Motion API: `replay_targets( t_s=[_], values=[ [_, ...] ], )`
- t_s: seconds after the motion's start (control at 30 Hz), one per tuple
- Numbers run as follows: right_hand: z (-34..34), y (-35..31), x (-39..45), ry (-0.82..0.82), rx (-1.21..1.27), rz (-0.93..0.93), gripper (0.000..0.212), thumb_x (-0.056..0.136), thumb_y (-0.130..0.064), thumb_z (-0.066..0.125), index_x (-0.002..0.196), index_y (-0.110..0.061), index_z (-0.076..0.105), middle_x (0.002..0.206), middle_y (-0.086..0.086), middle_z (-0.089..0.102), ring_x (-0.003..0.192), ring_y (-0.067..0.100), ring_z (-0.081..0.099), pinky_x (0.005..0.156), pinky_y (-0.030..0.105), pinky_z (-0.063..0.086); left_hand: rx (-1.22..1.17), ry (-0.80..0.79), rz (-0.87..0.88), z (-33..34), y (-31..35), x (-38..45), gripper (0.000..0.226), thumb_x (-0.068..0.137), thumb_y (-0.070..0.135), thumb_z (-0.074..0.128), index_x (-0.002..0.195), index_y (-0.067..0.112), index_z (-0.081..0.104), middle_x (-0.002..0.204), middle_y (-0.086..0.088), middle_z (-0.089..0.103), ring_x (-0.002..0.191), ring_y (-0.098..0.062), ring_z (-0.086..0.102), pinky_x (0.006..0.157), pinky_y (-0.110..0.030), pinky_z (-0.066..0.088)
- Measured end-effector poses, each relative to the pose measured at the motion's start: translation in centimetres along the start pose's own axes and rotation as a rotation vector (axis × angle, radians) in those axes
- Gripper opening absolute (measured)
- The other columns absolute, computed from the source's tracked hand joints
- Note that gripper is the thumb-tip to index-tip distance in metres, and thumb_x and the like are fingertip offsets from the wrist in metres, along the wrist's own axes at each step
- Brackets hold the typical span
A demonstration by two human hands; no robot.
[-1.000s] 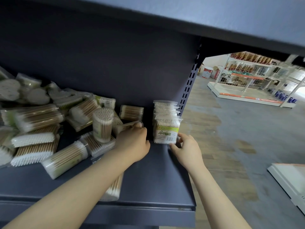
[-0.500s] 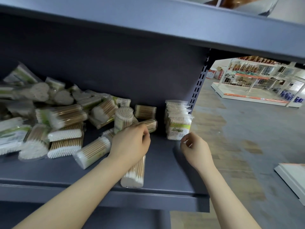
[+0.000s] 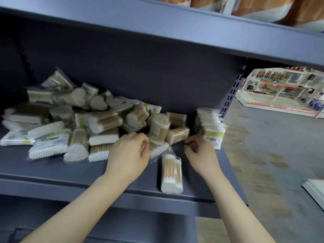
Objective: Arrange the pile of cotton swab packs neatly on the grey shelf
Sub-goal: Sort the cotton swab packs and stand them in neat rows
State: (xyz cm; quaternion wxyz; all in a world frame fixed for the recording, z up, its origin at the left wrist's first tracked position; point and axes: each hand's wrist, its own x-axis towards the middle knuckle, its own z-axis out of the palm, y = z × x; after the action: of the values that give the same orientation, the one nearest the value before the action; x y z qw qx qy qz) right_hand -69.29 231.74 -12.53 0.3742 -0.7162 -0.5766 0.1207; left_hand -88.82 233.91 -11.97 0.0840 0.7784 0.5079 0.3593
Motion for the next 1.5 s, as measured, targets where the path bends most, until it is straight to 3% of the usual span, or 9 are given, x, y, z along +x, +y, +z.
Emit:
replay_targets(
  t_s=[0.23, 0.4, 0.6, 0.8, 0.97, 1.13, 1.27, 1.37, 1.5],
  values=[
    [1.6, -3.2, 0.7, 0.034, 0.040, -0.028, 0.015, 0.081, -0.009, 0.055, 0.087, -0.020, 0.048, 0.076, -0.005, 0.054, 0.065, 0.011, 0.049, 0.054, 0.017, 0.035, 0.079, 0.044, 0.018, -1.7, -3.1, 0.5, 0.014, 0.075, 0.009, 0.067, 0.089, 0.012, 0.068, 0.086, -0.006, 0.063, 0.081, -0.030, 0.057, 0.070, -0.037, 0.044],
    [2.4, -4.5, 1.7, 0.108, 0.076, -0.023, 0.021, 0.077, -0.013, 0.059, 0.097, -0.015, 0.054, 0.099, 0.002, 0.058, 0.084, 0.018, 0.053, 0.066, 0.024, 0.032, 0.154, 0.078, 0.064, -2.6, -4.8, 1.2, 0.013, 0.072, 0.010, 0.064, 0.084, 0.012, 0.069, 0.077, -0.008, 0.061, 0.072, -0.034, 0.057, 0.063, -0.037, 0.044],
    [2.5, -6.5, 2.7, 0.229, 0.071, -0.101, 0.017, 0.072, -0.005, 0.059, 0.085, -0.014, 0.052, 0.086, 0.001, 0.051, 0.078, 0.017, 0.047, 0.057, 0.011, 0.031, 0.229, 0.071, 0.095, -3.3, -6.0, 2.1, 0.020, 0.066, 0.019, 0.055, 0.079, 0.014, 0.069, 0.078, -0.008, 0.064, 0.071, -0.035, 0.059, 0.060, -0.038, 0.046],
    [3.2, -7.8, 3.4, 0.278, 0.002, -0.130, 0.028, 0.072, -0.005, 0.062, 0.100, -0.009, 0.062, 0.095, 0.003, 0.053, 0.099, 0.024, 0.048, 0.074, 0.019, 0.029, 0.157, 0.033, 0.064, -3.5, -7.0, 2.3, 0.014, 0.067, 0.012, 0.066, 0.080, 0.015, 0.069, 0.080, -0.007, 0.065, 0.074, -0.033, 0.060, 0.062, -0.034, 0.042],
    [4.0, -9.3, 2.5, 0.340, 0.029, -0.169, 0.022, 0.070, -0.017, 0.054, 0.089, -0.015, 0.065, 0.089, -0.002, 0.054, 0.088, 0.022, 0.052, 0.071, 0.024, 0.036, 0.079, -0.061, 0.100, -3.8, -7.2, 1.7, 0.014, 0.074, 0.010, 0.066, 0.088, 0.015, 0.069, 0.086, -0.003, 0.066, 0.078, -0.028, 0.060, 0.065, -0.033, 0.043],
    [4.4, -11.5, 2.1, 0.215, 0.037, -0.229, 0.017, 0.075, -0.007, 0.057, 0.086, -0.017, 0.064, 0.081, -0.010, 0.051, 0.067, 0.005, 0.046, 0.060, 0.006, 0.033, 0.124, -0.039, 0.142, -5.1, -8.1, 2.0, 0.014, 0.073, 0.021, 0.054, 0.078, 0.020, 0.068, 0.075, 0.003, 0.067, 0.068, -0.025, 0.062, 0.056, -0.028, 0.042],
    [5.8, -12.9, 2.8, 0.066, -0.038, -0.237, 0.023, 0.076, -0.007, 0.056, 0.094, -0.019, 0.066, 0.090, -0.003, 0.059, 0.078, 0.012, 0.055, 0.072, 0.021, 0.042, 0.136, 0.002, 0.123, -6.0, -9.0, 2.6, 0.021, 0.068, 0.020, 0.051, 0.078, 0.015, 0.069, 0.076, -0.006, 0.063, 0.068, -0.033, 0.059, 0.059, -0.038, 0.050],
    [7.0, -13.7, 3.8, -0.018, -0.027, -0.250, 0.024, 0.079, -0.010, 0.056, 0.100, -0.018, 0.066, 0.093, -0.004, 0.060, 0.082, 0.010, 0.052, 0.065, 0.013, 0.036, 0.179, 0.063, 0.104, -6.6, -9.4, 2.9, 0.018, 0.062, 0.015, 0.056, 0.075, 0.014, 0.068, 0.075, -0.007, 0.063, 0.067, -0.034, 0.058, 0.059, -0.038, 0.047],
    [7.8, -14.7, 6.0, -0.048, -0.027, -0.277, 0.025, 0.083, -0.009, 0.054, 0.104, -0.017, 0.065, 0.107, 0.003, 0.063, 0.094, 0.017, 0.058, 0.080, 0.025, 0.044, 0.196, 0.096, 0.051, -6.9, -10.5, 3.1, 0.022, 0.067, 0.023, 0.050, 0.078, 0.017, 0.067, 0.082, -0.007, 0.065, 0.073, -0.034, 0.058, 0.064, -0.039, 0.046]
  ],
)
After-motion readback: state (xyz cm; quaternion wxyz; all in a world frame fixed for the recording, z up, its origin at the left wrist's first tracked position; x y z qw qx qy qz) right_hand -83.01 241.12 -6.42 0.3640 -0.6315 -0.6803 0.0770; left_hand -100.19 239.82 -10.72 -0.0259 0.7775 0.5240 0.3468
